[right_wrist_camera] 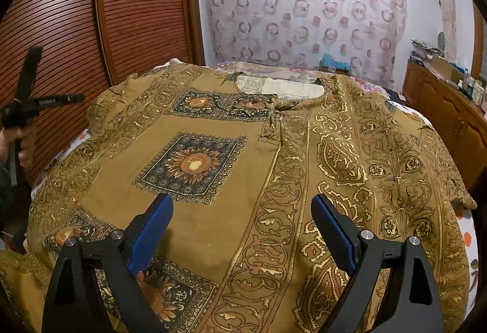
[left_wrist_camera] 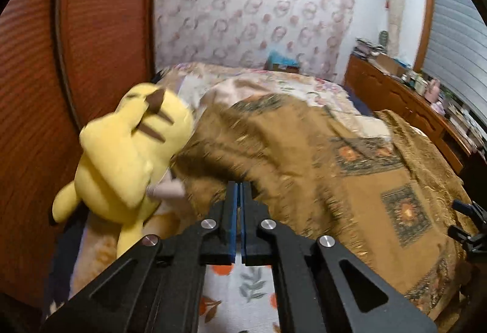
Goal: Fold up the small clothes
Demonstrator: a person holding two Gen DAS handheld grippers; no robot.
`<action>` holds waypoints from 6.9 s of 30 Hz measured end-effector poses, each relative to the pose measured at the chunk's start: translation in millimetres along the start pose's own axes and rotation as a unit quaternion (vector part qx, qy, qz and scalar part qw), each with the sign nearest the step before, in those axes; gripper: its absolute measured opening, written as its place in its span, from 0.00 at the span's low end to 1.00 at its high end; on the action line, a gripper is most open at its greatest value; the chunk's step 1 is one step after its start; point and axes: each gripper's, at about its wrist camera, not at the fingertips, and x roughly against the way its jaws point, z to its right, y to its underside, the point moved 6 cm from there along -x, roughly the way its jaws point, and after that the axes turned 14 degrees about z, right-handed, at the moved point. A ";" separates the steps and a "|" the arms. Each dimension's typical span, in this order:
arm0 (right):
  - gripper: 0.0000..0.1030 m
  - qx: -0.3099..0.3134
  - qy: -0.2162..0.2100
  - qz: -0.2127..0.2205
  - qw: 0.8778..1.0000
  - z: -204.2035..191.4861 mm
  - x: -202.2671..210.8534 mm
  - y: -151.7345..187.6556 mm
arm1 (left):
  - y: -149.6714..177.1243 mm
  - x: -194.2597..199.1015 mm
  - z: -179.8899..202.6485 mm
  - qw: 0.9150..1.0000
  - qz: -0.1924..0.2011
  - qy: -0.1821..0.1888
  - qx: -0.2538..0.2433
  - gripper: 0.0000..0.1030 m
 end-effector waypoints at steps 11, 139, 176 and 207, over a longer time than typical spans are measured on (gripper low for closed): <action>0.90 -0.001 -0.001 0.002 1.000 -2.1 1.4 0.0 | 26.0 -26.4 -4.2 0.998 -0.057 -0.013 -0.026 0.57; 0.74 0.015 0.037 -0.109 0.993 84.1 -156.1 -32.6 | 11.1 -128.5 141.4 0.986 -0.101 0.119 -0.067 0.31; 0.76 0.017 0.041 -0.107 0.993 85.8 -155.0 -28.7 | -50.5 -92.4 68.1 0.991 -0.040 0.089 -0.087 0.72; 0.77 0.016 0.042 -0.106 0.993 86.3 -155.1 -28.2 | 49.1 -82.9 161.4 0.986 -0.087 0.109 -0.089 0.78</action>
